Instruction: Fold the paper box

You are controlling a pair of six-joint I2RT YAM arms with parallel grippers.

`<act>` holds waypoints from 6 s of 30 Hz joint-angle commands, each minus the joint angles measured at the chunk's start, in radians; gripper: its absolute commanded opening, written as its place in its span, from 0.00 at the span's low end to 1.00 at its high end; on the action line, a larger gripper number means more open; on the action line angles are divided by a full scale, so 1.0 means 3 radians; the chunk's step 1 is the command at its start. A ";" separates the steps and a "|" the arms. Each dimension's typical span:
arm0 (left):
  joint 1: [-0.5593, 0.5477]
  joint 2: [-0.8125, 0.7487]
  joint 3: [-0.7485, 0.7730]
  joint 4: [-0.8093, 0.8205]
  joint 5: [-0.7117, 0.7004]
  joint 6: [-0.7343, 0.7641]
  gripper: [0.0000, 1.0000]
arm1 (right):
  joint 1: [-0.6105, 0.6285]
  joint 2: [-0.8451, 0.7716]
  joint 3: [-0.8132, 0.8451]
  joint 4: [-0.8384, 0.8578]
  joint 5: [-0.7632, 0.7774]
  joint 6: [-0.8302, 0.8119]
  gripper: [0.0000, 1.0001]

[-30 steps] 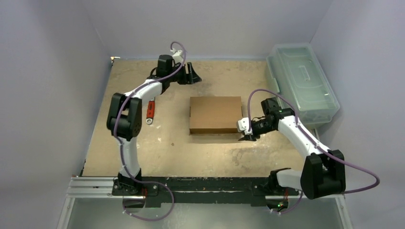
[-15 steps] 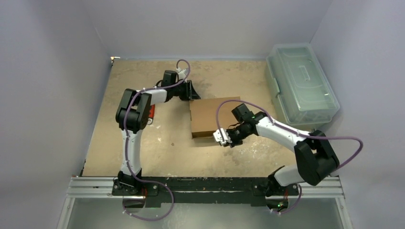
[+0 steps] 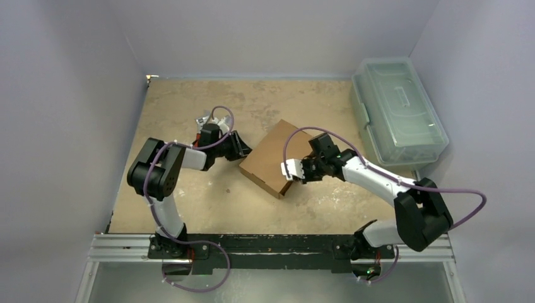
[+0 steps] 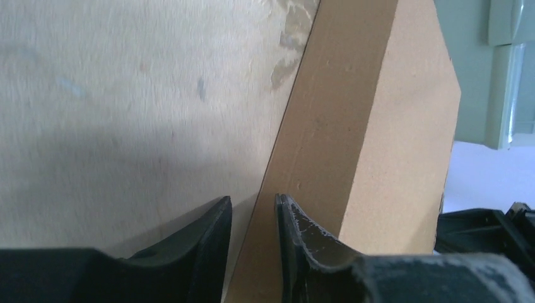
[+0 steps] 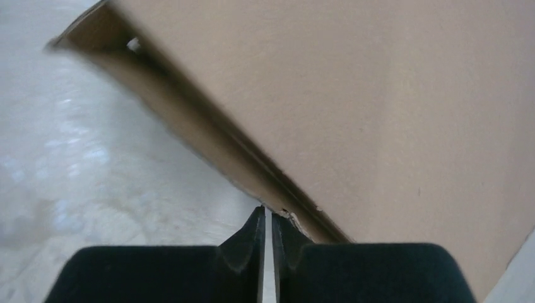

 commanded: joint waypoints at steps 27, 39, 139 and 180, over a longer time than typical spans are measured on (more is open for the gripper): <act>-0.0205 -0.0356 -0.0242 -0.0055 -0.0278 -0.0265 0.17 | 0.1327 0.0301 0.0064 0.0221 0.0142 -0.0072 0.00; -0.0645 -0.0431 -0.0676 0.0481 -0.0706 -0.0652 0.11 | 0.1020 0.0247 0.0238 -0.0232 -0.0222 -0.0009 0.00; -0.0195 -0.1023 0.0314 -0.0756 -0.0736 0.0135 0.49 | -0.1507 0.0200 0.0790 -0.0693 -0.0751 0.0701 0.08; -0.0586 -0.1563 -0.0909 -0.0550 -0.0788 -0.0347 0.43 | -0.1407 0.0120 0.0165 -0.1172 -0.0921 -0.0395 0.12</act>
